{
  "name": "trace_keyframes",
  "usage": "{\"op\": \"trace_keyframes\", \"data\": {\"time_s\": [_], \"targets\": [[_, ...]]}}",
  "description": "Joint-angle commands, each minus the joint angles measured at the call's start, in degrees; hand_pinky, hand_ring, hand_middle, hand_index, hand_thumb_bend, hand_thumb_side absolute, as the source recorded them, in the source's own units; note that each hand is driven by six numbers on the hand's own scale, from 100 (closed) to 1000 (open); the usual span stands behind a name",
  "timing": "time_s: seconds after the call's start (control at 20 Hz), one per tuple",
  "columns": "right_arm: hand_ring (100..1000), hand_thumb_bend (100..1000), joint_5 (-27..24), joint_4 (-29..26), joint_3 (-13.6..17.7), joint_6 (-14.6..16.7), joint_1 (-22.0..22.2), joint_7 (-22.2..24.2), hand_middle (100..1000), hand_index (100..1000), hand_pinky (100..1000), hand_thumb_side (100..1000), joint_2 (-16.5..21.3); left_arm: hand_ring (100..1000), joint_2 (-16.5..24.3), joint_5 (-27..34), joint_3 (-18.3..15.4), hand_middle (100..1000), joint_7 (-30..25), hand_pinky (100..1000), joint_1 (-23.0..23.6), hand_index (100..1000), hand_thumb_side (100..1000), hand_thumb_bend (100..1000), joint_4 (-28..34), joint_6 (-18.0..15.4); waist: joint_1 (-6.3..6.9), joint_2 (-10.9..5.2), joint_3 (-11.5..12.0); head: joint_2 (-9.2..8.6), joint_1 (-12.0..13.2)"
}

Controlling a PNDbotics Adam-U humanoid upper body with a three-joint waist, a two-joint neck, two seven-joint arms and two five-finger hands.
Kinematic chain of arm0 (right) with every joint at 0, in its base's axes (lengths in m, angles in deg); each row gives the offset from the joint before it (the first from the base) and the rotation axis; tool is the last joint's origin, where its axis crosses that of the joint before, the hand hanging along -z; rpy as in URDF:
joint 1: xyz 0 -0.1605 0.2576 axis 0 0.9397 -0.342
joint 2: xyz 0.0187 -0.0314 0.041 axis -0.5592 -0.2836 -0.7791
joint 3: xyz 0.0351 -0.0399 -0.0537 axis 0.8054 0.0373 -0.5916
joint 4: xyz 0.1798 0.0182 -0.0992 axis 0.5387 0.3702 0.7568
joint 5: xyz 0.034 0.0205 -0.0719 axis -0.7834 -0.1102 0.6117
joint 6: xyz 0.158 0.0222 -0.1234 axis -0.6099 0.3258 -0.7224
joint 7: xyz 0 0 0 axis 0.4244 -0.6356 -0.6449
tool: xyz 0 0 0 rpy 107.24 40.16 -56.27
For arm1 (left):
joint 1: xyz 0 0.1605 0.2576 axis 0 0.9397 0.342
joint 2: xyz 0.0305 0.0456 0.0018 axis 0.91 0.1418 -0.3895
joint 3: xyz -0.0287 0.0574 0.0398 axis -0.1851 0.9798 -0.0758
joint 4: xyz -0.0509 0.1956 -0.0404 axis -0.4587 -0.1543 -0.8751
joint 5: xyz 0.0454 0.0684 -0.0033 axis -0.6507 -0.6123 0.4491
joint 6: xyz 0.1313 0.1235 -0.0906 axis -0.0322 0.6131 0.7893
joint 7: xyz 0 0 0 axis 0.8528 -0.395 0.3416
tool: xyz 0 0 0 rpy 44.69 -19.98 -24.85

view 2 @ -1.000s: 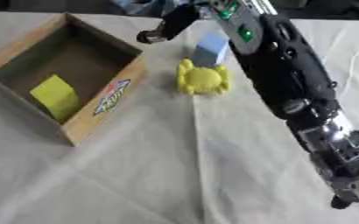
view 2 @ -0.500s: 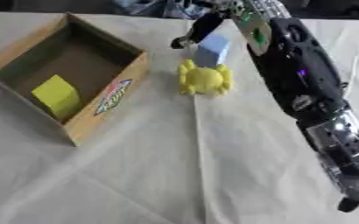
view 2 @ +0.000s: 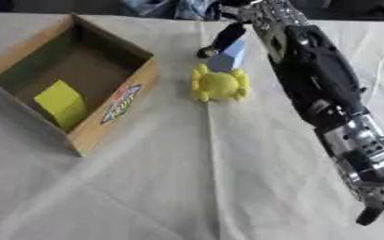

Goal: Pick up objects on the table and place them in the box.

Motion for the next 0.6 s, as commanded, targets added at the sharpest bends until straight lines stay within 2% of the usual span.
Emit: {"op": "trace_keyframes", "data": {"time_s": [0.05, 0.3, 0.6], "targets": [[922, 552, 0.67, 0.89, 1.34, -0.59, -1.99, -0.9, 826, 977, 951, 581, 0.74, 836, 1.27, -0.23, -0.48, 1000, -0.13, 611, -0.17, 669, 949, 237, 0.81, 0.03, 0.18, -0.98, 0.01, -0.69, 0.15], [938, 609, 1.44, 2.66, 1.59, -1.31, -2.55, -0.64, 838, 963, 959, 641, 1.3, 836, 1.4, -0.31, -0.52, 1000, -0.18, 611, -0.12, 669, 948, 235, 0.81, 0.06, -0.16, -1.09, -0.16, -0.68, 0.44], [945, 626, 2.71, 4.11, 1.96, -1.24, -2.28, -0.53, 846, 959, 963, 650, 2.17, 836, 1.58, -0.45, -0.65, 1000, -0.13, 611, -0.03, 669, 947, 235, 0.81, 0.09, -0.38, -1.24, -0.28, -0.63, 0.94]]}}
